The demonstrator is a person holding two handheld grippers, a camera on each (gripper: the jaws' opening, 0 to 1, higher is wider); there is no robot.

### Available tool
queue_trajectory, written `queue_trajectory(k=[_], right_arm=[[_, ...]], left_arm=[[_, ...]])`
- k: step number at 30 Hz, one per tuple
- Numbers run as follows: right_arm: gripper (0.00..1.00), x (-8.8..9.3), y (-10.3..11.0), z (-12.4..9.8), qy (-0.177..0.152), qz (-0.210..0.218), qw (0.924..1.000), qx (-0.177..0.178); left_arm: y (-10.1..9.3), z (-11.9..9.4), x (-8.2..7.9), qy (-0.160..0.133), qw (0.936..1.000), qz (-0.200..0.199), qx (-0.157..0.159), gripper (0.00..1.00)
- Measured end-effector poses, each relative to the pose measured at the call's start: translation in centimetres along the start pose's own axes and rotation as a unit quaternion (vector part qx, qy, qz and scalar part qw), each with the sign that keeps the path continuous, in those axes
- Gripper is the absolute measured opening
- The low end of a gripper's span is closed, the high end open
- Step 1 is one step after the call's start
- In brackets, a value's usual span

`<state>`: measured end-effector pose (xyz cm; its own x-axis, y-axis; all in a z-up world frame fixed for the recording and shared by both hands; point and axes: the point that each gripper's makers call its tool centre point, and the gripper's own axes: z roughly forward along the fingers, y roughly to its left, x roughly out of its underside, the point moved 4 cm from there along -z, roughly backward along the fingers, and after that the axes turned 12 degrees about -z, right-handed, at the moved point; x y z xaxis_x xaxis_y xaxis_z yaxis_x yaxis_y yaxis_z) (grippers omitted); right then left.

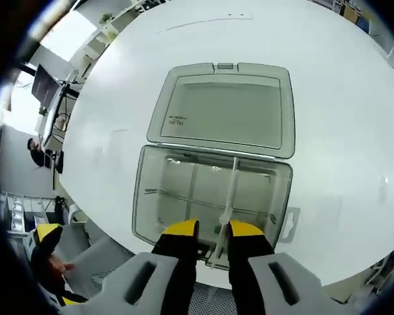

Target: Insert the divider into the dual guide fixture by aligning both edges with the guide slots and pushing it downward to the bottom, including one-sided entry, uneven engagement, binding, and posture correction.

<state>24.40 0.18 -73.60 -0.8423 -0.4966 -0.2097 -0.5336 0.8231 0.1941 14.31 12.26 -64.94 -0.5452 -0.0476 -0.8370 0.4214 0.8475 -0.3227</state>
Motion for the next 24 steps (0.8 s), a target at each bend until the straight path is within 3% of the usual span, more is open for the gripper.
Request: queue_trajectory(k=[7,16,22,24], right_arm=[[0.10,-0.2,0.1,-1.3,-0.022,-0.026,0.9994,-0.010],[0.09,0.0,1.0,-3.1,-0.054,-0.080,0.9939,-0.053],[0.08,0.2,1.2,-3.6,-0.097,-0.153,0.9795,-0.087],[0.07,0.4,1.5,-4.0,-0.119,-0.192,0.9686,-0.105]], left_arm=[[0.4,-0.3,-0.3,0.000,1.0000,-0.003,-0.006,0.48],[0.7,-0.4,-0.9,0.002,0.9996,-0.005,-0.027,0.48],[0.6,0.0,-0.9,0.012,0.9991,-0.007,-0.039,0.49],[0.5,0.2,-0.8,0.016,0.9989,-0.008,-0.042,0.49]])
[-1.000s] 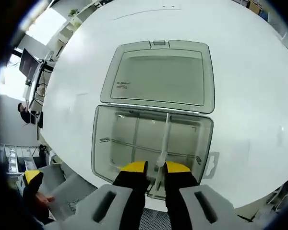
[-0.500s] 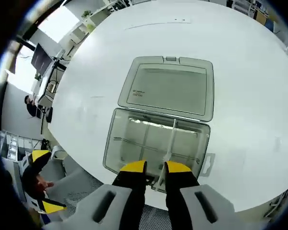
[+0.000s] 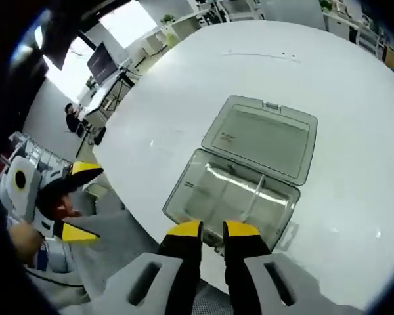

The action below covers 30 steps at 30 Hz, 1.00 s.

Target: Insert the divider into the dual guide fixture by aligning both edges with the guide slots and pushing it downward to the bottom, including one-sided entry, uneven engagement, binding, and posture correction.

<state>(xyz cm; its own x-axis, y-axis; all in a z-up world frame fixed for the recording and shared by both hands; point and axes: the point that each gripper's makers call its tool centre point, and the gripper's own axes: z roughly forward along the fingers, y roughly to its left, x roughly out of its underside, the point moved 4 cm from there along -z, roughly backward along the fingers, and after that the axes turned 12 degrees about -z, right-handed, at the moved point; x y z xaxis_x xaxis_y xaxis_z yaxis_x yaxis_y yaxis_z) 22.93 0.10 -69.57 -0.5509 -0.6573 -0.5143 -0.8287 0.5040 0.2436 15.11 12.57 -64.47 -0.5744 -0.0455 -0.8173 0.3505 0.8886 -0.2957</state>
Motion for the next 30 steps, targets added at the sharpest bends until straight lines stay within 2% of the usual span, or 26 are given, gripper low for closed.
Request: queue_trajectory(k=[6,10,12,14,21,26,27,30], right_arm=[[0.08,0.3,0.2,-1.0,-0.046,-0.062,0.9970,-0.011],[0.12,0.3,0.3,-1.6,-0.085,-0.104,0.9905,-0.030],[0.14,0.3,0.4,-1.9,-0.108,-0.134,0.9843,-0.037],[0.18,0.7,0.4,-2.2,-0.110,-0.141,0.9828,-0.046],[0.23,1.1,0.2,-2.9,-0.153,-0.169,0.9720,-0.057],[0.32,1.5,0.6,-3.5,-0.187,-0.207,0.9582,-0.066],[0.32,1.7,0.7,-3.5,-0.184,-0.205,0.9591,-0.066],[0.31,2.2,1.1,-3.8,-0.196,-0.218,0.9537,-0.070]], left_arm=[[-0.4,0.4,-0.4,0.006,0.9999,-0.004,-0.013,0.50],[-0.7,0.5,-0.8,0.010,0.9997,-0.003,-0.023,0.50],[-0.7,0.6,-0.8,0.013,0.9996,-0.002,-0.027,0.50],[-0.7,0.7,-0.8,0.015,0.9994,-0.004,-0.032,0.50],[-0.9,0.7,-0.7,0.022,0.9984,-0.005,-0.052,0.51],[-0.9,0.5,-0.6,0.025,0.9974,-0.008,-0.068,0.51],[-0.9,0.4,-0.5,0.026,0.9972,-0.009,-0.070,0.51],[-0.8,0.3,-0.4,0.028,0.9965,-0.011,-0.078,0.52]])
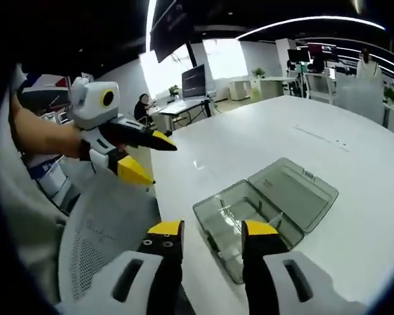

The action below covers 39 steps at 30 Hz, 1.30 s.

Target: Insert the divider into the dual guide fixture by aligning both edges with the guide slots and pushing it downward to the bottom, including one-sided entry, uneven engagement, binding, and posture correction.

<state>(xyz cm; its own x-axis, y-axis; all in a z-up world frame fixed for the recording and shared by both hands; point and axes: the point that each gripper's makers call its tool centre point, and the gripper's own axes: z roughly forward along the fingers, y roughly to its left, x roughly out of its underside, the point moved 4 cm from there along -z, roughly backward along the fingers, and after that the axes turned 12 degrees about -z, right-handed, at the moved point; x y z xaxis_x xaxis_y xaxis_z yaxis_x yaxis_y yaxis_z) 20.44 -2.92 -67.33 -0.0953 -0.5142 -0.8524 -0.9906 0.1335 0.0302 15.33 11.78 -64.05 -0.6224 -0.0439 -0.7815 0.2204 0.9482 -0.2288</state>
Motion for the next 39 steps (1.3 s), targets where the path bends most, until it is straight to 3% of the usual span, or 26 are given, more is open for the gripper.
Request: queue_trajectory(k=[4,6,13,22,39], right_arm=[[0.30,-0.3,0.2,-0.4,-0.021,-0.008,0.9997,0.013],[0.28,0.0,0.1,-0.6,-0.011,-0.002,0.9998,0.014],[0.28,-0.5,0.5,-1.0,-0.025,-0.010,0.9993,0.027],[0.38,-0.4,1.2,-1.2,-0.016,-0.031,0.9989,0.032],[0.51,-0.2,1.7,-2.2,-0.018,-0.027,0.9976,0.061]], left_arm=[[0.3,-0.2,-0.2,-0.001,1.0000,-0.001,-0.007,0.52],[0.7,-0.3,-0.3,-0.003,0.9999,-0.002,-0.010,0.52],[2.4,-0.6,0.1,0.006,0.9999,-0.008,-0.011,0.53],[4.3,-0.5,0.3,0.020,0.9997,-0.011,-0.003,0.56],[7.7,2.2,1.8,0.067,0.9975,-0.022,-0.006,0.63]])
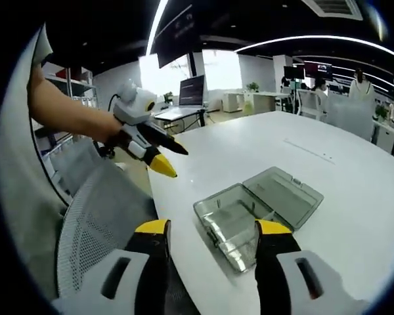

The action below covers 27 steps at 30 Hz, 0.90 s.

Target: Insert the divider into the dual guide fixture by aligning both edges with the guide slots and pushing it downward to the bottom, including one-sided entry, uneven engagement, binding, and posture correction.

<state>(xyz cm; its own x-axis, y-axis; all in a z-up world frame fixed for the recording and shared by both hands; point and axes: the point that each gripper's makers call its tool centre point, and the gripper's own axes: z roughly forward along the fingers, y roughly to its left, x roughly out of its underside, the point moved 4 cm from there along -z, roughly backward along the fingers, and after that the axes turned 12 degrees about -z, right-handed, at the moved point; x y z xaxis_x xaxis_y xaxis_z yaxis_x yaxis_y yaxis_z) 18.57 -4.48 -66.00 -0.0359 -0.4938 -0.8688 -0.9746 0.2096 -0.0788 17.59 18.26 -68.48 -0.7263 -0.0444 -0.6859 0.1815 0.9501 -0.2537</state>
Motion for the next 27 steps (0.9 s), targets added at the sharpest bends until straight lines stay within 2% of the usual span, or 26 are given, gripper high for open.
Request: queue_trajectory(k=[7,11,27], right_arm=[[0.53,0.5,0.2,-0.4,0.014,-0.002,0.9999,0.005],[0.56,0.6,0.1,-0.6,0.014,-0.001,0.9999,0.007],[0.59,1.0,-0.5,-1.6,0.017,0.005,0.9997,0.014]], left_arm=[[1.5,1.0,0.1,0.016,0.9997,-0.010,-0.013,0.63],[2.5,1.7,0.6,0.029,0.9991,-0.023,-0.019,0.63],[4.1,4.4,0.9,0.069,0.9960,-0.034,-0.046,0.60]])
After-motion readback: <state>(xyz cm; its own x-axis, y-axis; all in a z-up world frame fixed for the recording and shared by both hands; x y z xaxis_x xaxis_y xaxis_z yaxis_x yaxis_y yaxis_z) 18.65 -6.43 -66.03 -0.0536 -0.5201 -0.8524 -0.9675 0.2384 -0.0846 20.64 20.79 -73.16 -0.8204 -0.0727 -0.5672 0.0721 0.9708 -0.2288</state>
